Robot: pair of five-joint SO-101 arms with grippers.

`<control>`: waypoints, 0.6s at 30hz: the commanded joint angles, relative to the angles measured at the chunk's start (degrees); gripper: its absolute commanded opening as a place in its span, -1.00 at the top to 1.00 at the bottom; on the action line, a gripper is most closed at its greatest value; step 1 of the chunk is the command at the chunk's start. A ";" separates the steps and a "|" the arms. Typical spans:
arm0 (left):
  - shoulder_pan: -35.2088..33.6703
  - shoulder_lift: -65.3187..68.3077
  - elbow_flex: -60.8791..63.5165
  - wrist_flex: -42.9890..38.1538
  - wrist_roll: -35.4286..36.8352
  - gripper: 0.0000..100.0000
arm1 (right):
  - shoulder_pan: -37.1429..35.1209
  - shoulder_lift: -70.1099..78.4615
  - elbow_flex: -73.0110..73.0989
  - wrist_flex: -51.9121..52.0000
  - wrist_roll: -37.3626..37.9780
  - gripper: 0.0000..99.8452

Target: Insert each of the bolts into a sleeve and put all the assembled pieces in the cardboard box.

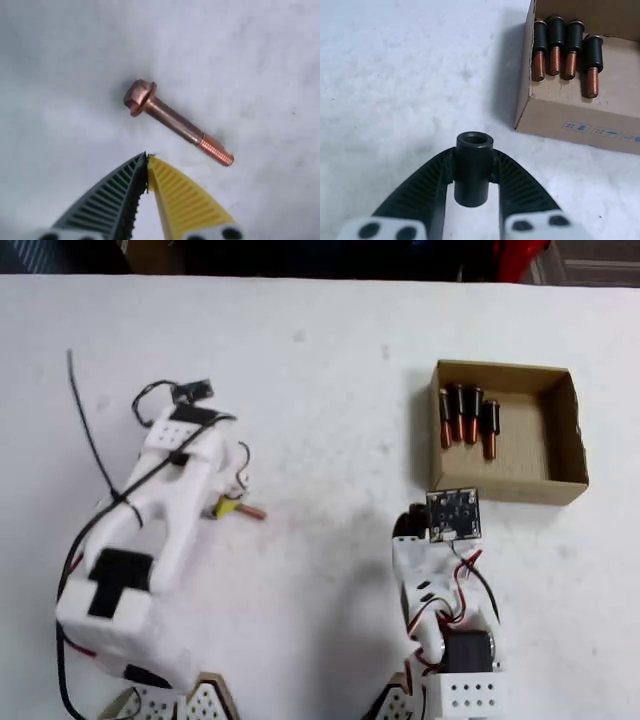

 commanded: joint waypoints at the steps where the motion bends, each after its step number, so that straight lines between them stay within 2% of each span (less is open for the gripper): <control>1: 0.66 1.36 -5.01 0.97 1.23 0.95 | -0.04 -0.57 -0.44 -1.80 -0.26 0.97; 4: 0.66 1.63 -6.07 0.97 1.49 0.87 | -0.04 -0.57 -0.44 -1.80 -0.26 0.97; 8: 0.57 1.80 -6.07 0.97 1.76 0.55 | -0.04 -0.57 -0.44 -1.80 -0.26 0.97; 10: 0.22 1.89 -5.98 0.97 1.76 0.45 | -0.04 -0.57 -0.44 -1.80 -0.26 0.97; 18: 0.13 2.07 -5.63 0.09 1.76 0.43 | -0.04 -0.57 -0.44 -1.80 -0.26 0.97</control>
